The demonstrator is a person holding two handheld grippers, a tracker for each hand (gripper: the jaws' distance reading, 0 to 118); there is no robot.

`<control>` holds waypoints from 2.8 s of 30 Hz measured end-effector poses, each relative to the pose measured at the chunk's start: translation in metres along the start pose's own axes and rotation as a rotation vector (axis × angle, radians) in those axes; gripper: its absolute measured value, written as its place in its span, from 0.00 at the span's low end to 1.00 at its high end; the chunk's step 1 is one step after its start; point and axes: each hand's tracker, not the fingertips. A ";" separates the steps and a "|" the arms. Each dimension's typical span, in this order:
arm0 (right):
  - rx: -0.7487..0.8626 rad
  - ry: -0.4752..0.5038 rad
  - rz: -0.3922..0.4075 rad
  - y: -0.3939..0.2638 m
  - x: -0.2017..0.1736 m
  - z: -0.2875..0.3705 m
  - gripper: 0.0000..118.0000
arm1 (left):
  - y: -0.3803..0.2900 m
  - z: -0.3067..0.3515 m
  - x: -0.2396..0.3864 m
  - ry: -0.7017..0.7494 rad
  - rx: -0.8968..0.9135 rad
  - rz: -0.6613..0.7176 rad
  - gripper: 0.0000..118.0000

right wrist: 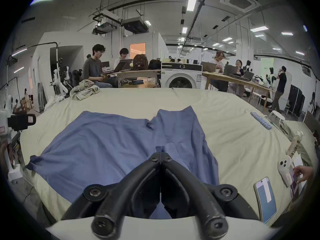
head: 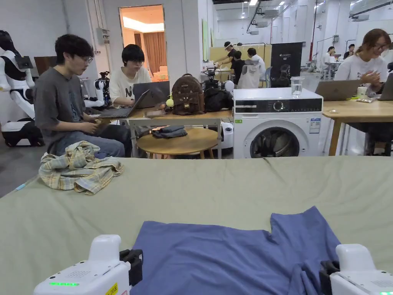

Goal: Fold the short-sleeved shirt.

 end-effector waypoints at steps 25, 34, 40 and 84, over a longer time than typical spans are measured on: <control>-0.096 0.007 -0.200 -0.039 0.068 0.058 0.00 | -0.121 0.024 -0.054 0.098 -0.347 0.017 0.02; -0.160 -0.101 -0.230 -0.078 0.101 0.078 0.50 | -0.115 0.022 -0.051 0.099 -0.401 -0.005 0.01; -0.204 -0.088 -0.291 -0.106 0.108 0.067 0.50 | -0.118 0.022 -0.061 0.100 -0.403 -0.011 0.01; -0.051 -0.085 -0.131 0.058 0.062 -0.116 0.46 | 0.073 -0.140 -0.042 0.090 -0.055 -0.019 0.40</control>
